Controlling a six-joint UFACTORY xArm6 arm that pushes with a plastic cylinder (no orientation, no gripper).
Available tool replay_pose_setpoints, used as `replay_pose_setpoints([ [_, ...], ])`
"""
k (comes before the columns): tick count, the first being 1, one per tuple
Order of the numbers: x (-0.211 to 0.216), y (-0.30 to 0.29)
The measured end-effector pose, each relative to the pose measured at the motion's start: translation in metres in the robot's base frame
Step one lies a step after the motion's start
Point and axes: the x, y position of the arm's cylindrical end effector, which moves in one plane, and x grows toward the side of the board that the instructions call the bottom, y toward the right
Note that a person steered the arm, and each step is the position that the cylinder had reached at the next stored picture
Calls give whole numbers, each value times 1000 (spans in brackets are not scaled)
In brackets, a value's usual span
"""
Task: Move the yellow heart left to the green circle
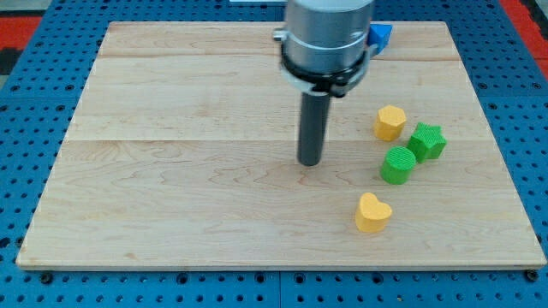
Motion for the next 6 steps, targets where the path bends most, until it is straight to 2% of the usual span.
replay_pose_setpoints([
  [1, 29, -9],
  [2, 80, -10],
  [3, 135, 17],
  [5, 130, 96],
  [6, 118, 98],
])
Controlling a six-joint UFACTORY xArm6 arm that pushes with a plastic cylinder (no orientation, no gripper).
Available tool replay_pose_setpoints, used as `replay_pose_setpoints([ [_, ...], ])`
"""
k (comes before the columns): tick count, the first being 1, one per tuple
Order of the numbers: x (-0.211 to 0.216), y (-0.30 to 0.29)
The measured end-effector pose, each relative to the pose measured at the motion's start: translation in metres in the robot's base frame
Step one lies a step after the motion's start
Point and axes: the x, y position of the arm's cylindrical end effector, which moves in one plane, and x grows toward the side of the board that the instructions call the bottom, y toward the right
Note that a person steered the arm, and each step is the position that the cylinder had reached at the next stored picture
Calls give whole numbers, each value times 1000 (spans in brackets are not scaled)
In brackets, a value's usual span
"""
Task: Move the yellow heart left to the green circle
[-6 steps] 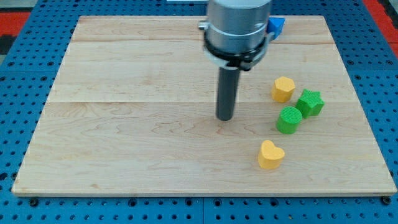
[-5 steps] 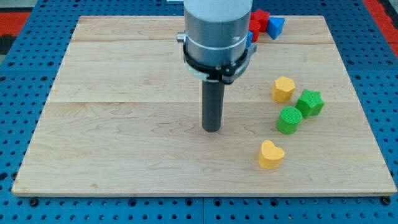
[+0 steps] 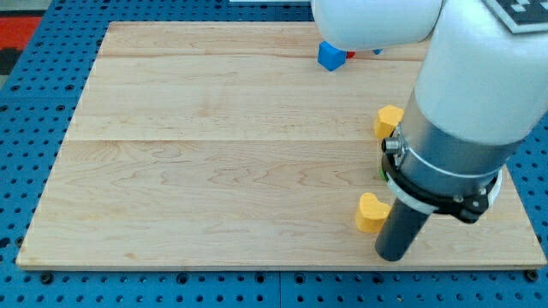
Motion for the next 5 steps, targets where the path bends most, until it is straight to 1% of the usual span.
replay_pose_setpoints([
  [1, -11, -17],
  [5, -63, -10],
])
